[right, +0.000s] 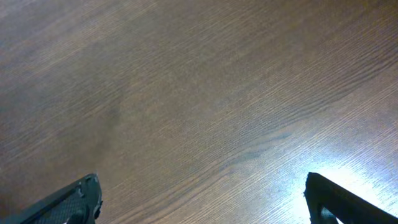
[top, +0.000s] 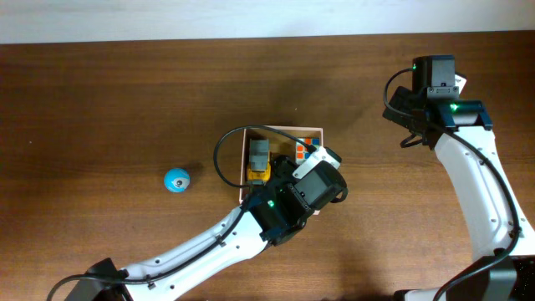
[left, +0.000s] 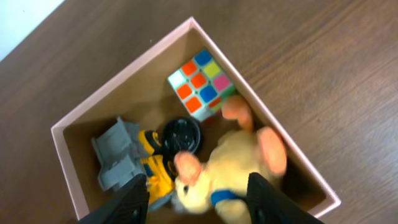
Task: Pack container
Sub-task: 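Carry the duck with the left gripper into the box and release, then move the left gripper to the blue ball and close on it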
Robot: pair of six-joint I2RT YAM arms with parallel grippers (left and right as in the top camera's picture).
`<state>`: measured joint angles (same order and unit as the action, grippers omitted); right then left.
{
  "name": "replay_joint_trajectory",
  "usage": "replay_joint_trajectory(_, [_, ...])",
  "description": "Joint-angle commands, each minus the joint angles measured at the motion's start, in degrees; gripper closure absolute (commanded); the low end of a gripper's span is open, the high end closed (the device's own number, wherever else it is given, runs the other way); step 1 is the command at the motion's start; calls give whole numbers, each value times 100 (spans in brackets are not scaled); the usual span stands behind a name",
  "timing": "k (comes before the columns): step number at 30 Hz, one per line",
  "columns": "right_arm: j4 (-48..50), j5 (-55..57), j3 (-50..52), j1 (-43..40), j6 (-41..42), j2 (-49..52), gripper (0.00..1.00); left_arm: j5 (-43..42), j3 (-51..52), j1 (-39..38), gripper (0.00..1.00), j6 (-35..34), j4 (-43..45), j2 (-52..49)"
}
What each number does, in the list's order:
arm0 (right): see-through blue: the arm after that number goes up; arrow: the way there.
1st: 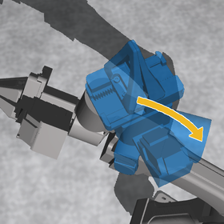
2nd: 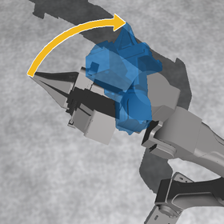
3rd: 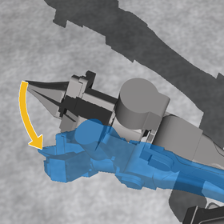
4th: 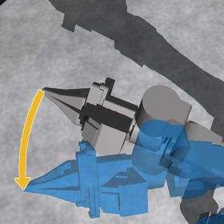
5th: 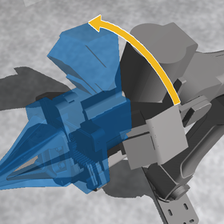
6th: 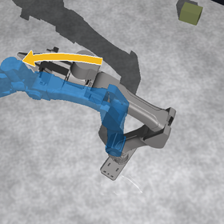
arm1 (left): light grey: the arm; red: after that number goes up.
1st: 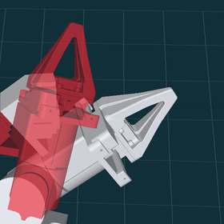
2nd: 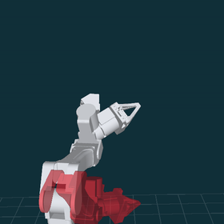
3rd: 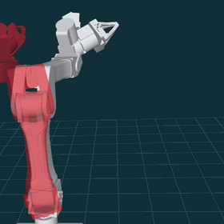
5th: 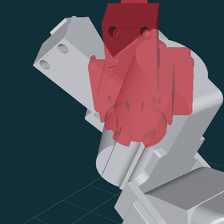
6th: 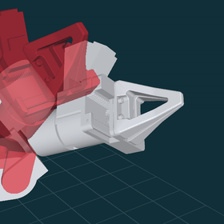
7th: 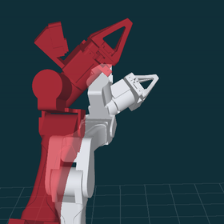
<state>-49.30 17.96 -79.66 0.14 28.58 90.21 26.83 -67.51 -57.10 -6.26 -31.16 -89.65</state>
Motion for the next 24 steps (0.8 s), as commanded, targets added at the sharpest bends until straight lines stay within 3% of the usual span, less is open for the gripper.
replay_joint_trajectory(1, [0,9,-39,-22,66,17,1,105,-101,-22,46,-13,223,-39])
replay_joint_trajectory(7, [0,9,-39,-22,66,17,1,852,-278,59,40,-13,321,-26])
replay_joint_trajectory(13, [0,9,-39,-22,66,17,1,901,-490,590,35,-98,-116,251])
replay_joint_trajectory(19, [0,9,-39,-22,66,17,1,750,-494,1681,23,-1113,-1143,776])
replay_joint_trajectory(24, [0,9,-39,-22,66,17,1,-48,-479,2787,18,-1150,-1893,844])
